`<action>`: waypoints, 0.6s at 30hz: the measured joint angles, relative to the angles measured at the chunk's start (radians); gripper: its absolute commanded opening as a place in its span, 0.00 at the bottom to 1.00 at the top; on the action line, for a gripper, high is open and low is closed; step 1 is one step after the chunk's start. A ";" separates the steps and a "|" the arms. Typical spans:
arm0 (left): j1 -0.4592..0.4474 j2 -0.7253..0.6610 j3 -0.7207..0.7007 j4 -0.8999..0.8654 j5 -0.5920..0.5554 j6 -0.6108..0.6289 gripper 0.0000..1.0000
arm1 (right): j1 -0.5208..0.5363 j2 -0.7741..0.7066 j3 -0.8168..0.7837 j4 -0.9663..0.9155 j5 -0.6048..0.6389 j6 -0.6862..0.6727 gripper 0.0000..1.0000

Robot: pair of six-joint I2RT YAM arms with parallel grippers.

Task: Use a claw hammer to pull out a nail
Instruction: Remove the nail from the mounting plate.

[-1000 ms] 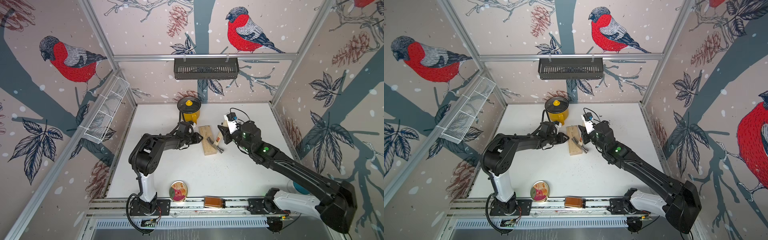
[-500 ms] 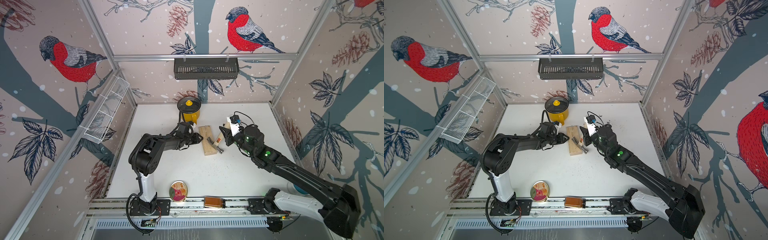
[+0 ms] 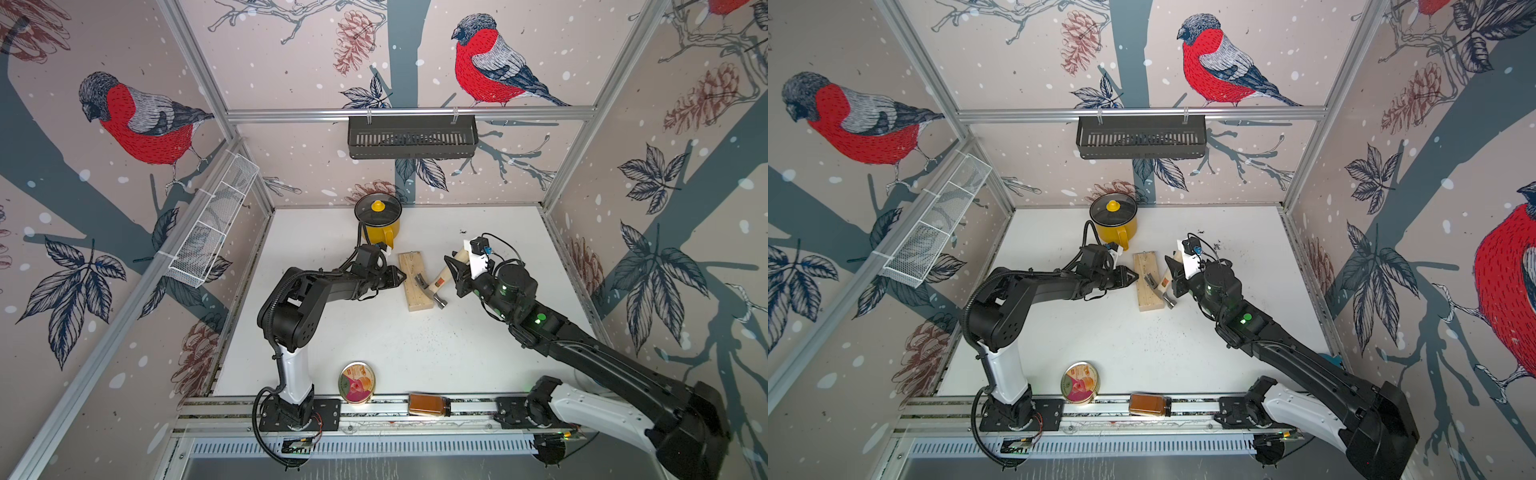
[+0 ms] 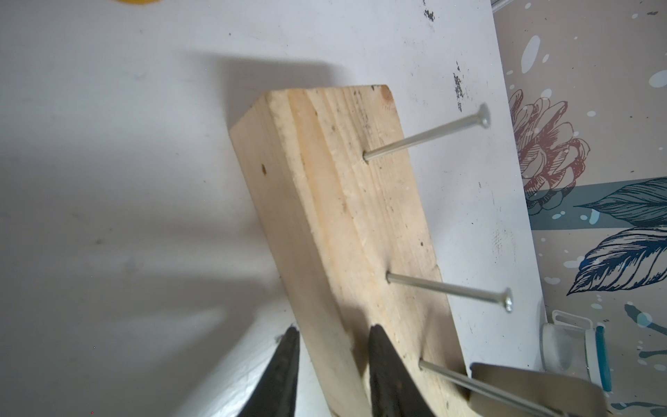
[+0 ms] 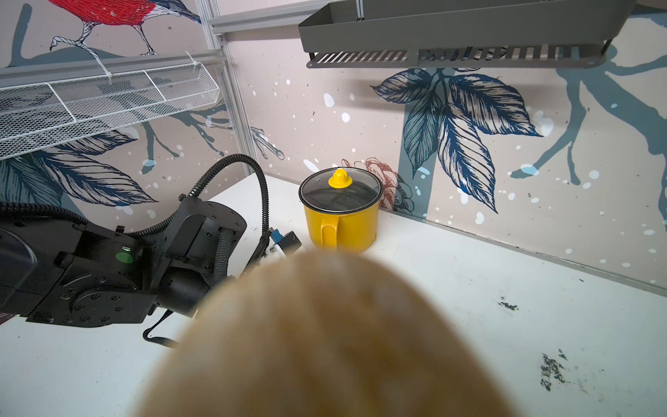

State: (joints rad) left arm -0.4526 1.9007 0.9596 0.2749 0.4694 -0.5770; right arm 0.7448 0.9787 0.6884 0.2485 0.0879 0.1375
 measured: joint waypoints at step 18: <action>-0.004 0.004 0.004 0.001 -0.001 -0.013 0.33 | -0.004 -0.154 -0.182 0.130 0.017 0.057 0.00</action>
State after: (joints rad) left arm -0.4564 1.9049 0.9634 0.2756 0.4683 -0.5896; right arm 0.7410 0.8249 0.5068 0.3790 0.1051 0.1944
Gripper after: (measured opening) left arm 0.332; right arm 0.244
